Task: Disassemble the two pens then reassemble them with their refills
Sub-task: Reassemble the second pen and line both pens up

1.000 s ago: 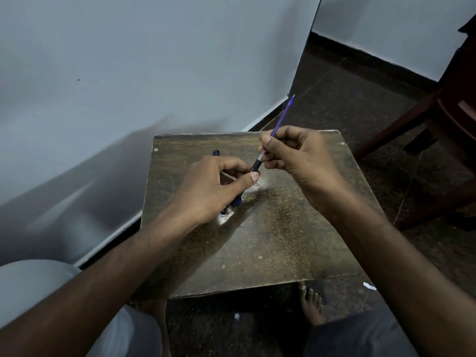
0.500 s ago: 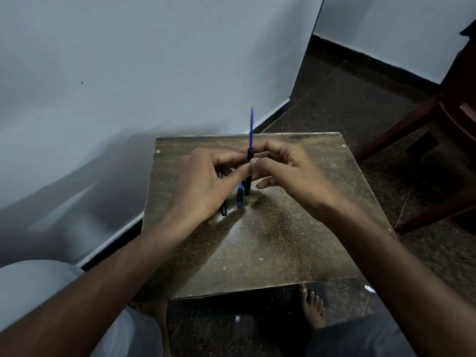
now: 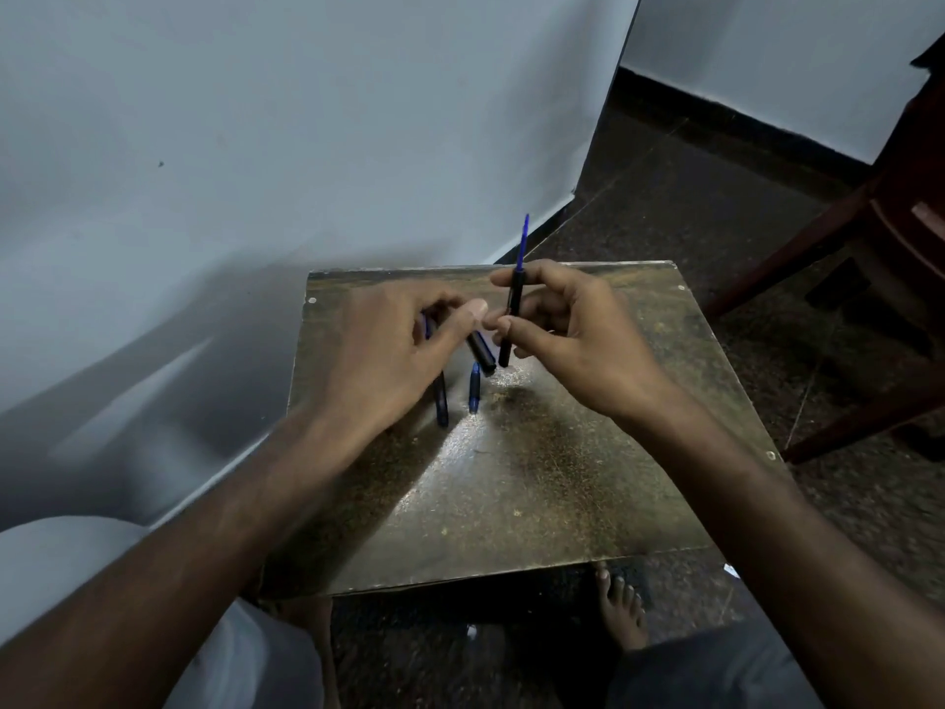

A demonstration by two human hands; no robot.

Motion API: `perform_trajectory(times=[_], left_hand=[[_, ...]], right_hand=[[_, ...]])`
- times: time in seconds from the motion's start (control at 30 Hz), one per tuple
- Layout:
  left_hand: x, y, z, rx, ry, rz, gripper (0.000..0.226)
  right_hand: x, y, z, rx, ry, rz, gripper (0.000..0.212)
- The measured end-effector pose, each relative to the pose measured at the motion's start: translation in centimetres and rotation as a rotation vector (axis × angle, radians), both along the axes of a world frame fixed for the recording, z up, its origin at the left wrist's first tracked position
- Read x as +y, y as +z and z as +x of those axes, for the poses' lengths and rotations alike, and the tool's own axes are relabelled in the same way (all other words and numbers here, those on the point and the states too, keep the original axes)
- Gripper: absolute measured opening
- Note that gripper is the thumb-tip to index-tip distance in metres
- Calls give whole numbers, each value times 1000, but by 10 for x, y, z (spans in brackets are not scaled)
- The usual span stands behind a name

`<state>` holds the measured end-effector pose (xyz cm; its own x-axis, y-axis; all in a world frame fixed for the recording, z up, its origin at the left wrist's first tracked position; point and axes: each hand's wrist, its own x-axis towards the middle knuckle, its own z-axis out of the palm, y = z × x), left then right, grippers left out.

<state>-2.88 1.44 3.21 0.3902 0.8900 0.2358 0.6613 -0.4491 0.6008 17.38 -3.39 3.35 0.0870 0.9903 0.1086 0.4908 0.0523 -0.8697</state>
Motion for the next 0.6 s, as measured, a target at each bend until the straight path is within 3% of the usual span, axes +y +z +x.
perform_trajectory(times=[0.1, 0.27, 0.43, 0.6], left_hand=[[0, -3, -3, 257, 41, 49, 28], [-9, -8, 13, 436, 98, 18, 53], [-14, -6, 24, 663, 120, 56, 55], [-17, -4, 20, 634, 82, 67, 42]], right_hand=[[-3, 3, 3, 0, -67, -7, 33], [-6, 5, 0, -42, -91, -8, 29], [-7, 7, -1, -55, -96, -8, 28], [-8, 8, 0, -42, -98, -16, 27]])
